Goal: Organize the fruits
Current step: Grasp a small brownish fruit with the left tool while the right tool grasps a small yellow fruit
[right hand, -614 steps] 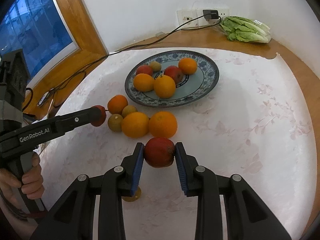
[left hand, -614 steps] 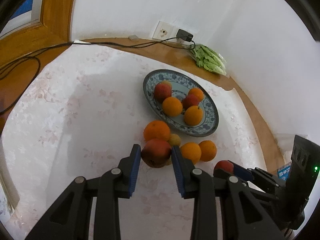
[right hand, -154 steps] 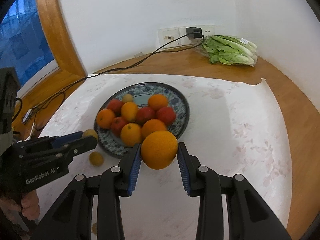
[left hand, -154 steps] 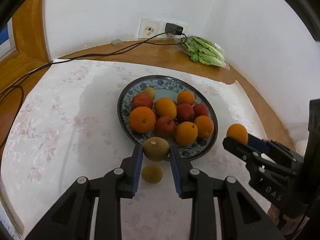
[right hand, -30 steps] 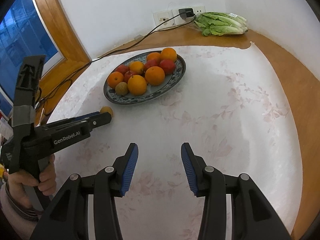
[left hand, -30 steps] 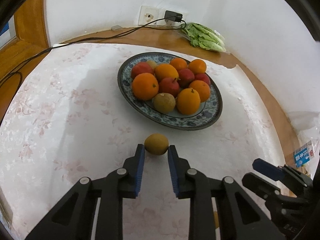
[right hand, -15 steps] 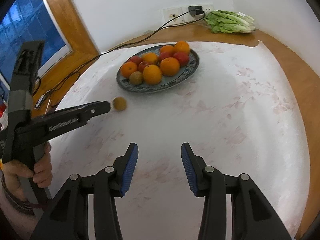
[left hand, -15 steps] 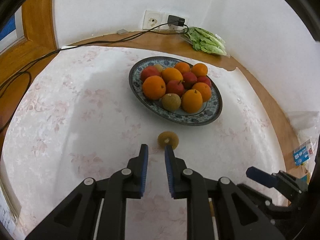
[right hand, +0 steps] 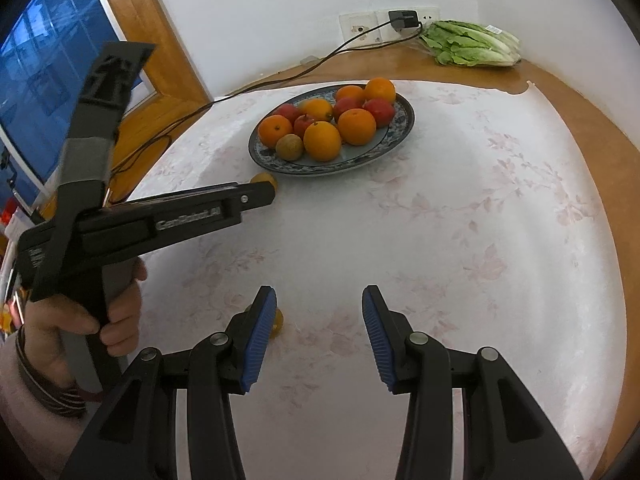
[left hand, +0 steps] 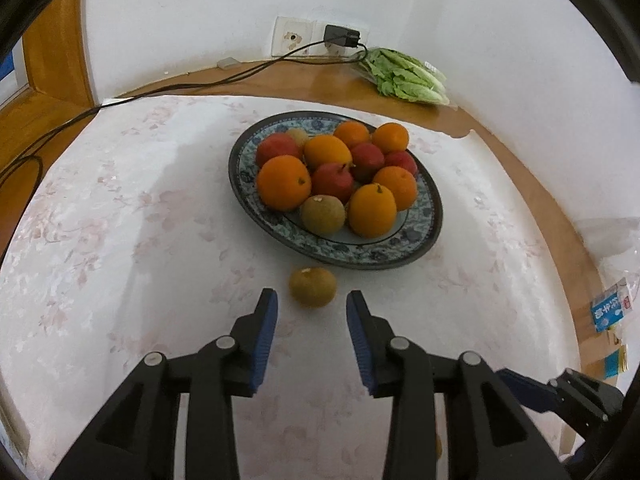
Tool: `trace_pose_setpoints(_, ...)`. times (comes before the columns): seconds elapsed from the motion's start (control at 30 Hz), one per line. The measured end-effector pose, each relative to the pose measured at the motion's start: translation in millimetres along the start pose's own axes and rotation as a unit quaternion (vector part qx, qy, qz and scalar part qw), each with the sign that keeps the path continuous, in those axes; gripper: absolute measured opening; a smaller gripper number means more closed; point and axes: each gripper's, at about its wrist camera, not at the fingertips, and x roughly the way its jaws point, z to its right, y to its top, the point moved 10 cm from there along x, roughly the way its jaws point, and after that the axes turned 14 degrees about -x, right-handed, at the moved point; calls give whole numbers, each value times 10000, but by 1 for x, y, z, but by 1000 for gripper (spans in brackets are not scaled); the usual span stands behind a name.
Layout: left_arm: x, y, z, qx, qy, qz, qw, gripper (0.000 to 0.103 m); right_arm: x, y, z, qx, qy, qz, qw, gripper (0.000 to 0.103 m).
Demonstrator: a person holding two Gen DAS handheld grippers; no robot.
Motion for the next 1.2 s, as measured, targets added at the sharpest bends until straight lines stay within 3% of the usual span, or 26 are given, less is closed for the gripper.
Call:
trace_pose_setpoints(0.03, 2, 0, 0, 2, 4, -6, 10000, 37, 0, 0, 0, 5, -2, -3, 10000, 46)
trace_pose_setpoints(0.1, 5, 0, -1, 7, 29, -26, 10000, 26, 0, -1, 1, 17, 2, -9, 10000, 46)
trace_pose_setpoints(0.63, -21, -2, -22, -207, 100, 64, 9997, 26, 0, 1, -17, -172, 194, 26, 9997, 46)
trace_pose_setpoints(0.97, -35, 0, -31, -353, 112, 179, 9992, 26, 17, -9, -42, -622, 287, -248, 9973, 46)
trace_pose_setpoints(1.2, -39, 1, -33, -420, 78, 193, 9989, 26, 18, -10, -44, -774, 89, -263, 9966, 39)
